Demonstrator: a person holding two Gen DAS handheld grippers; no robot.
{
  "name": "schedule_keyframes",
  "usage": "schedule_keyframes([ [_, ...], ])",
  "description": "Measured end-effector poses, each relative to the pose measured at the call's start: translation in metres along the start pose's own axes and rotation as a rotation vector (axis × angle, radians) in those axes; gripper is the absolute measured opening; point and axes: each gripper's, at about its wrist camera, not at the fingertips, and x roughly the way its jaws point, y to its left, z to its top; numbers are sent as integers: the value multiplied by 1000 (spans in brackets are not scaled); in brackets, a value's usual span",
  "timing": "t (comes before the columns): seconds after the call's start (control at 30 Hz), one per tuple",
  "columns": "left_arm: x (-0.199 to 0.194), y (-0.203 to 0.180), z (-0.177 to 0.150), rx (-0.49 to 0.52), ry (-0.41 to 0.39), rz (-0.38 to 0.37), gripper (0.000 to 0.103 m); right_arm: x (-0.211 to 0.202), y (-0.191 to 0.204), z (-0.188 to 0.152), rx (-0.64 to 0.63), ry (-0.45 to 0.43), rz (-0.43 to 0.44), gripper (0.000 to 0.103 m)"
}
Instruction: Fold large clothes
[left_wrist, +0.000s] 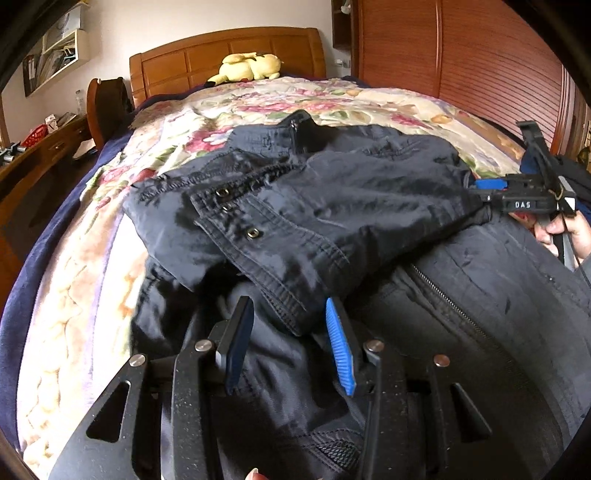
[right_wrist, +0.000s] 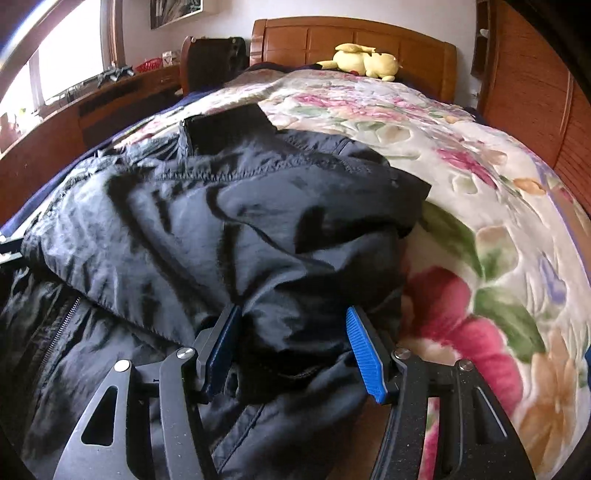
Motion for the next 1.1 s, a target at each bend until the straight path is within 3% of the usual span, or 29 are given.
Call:
schedule_keyframes([
  [0.4,32,-11,-8,42,126,23,42,1,-2,-3,0,-14,-12,61],
  [0.87,31,-14,-12,46,128,47,42,-1,-3,-4,-8,-20,-14,61],
  [1.1,32,-11,-14,39,141,-6,43,-1,-3,-4,-5,-21,-12,61],
])
